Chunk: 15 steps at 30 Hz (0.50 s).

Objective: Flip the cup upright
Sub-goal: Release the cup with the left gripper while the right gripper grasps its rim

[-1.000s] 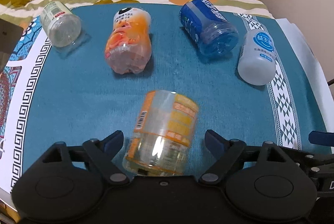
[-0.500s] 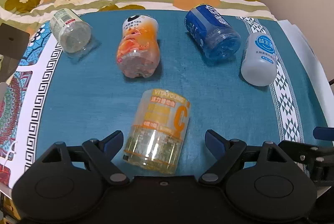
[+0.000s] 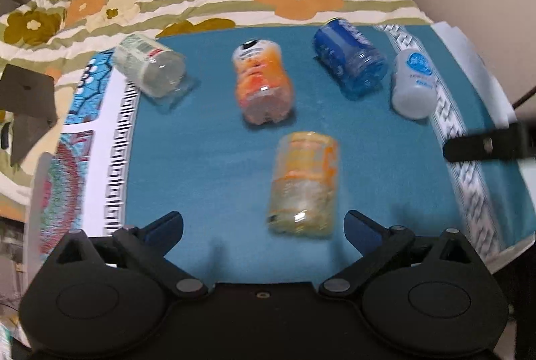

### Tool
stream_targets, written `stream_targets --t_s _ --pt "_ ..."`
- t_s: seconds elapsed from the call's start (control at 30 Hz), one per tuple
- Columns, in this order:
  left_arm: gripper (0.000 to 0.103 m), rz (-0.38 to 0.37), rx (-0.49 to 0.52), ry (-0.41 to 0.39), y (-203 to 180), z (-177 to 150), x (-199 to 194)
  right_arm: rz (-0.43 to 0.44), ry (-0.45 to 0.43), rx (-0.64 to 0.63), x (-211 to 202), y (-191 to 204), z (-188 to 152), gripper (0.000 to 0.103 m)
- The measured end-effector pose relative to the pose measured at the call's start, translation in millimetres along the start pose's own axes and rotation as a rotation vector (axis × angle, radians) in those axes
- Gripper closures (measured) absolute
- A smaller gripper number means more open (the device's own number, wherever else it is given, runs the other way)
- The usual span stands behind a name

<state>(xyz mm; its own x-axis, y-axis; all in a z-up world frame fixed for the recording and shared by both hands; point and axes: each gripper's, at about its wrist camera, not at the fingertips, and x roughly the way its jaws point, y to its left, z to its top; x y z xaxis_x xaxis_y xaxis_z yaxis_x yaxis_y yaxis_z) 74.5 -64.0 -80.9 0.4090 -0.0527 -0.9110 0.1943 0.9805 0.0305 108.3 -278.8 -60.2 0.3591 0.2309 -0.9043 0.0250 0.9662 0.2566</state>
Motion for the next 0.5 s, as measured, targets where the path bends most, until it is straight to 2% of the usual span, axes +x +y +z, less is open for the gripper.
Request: stream_targets --t_s 0.17,0.33,0.5 --pt "0.000 -0.031 -0.013 -0.009 33.7 -7.3 -5.7 0.097 0.069 0.116 26.8 20.7 17.4 0.000" --pt "0.000 -0.041 -0.027 -0.010 61.2 -13.8 -3.2 0.109 0.123 0.195 59.3 38.5 29.9 0.000" --pt "0.000 -0.091 -0.081 0.009 88.5 -21.7 3.5 0.138 0.181 0.302 92.5 42.8 33.6 0.000"
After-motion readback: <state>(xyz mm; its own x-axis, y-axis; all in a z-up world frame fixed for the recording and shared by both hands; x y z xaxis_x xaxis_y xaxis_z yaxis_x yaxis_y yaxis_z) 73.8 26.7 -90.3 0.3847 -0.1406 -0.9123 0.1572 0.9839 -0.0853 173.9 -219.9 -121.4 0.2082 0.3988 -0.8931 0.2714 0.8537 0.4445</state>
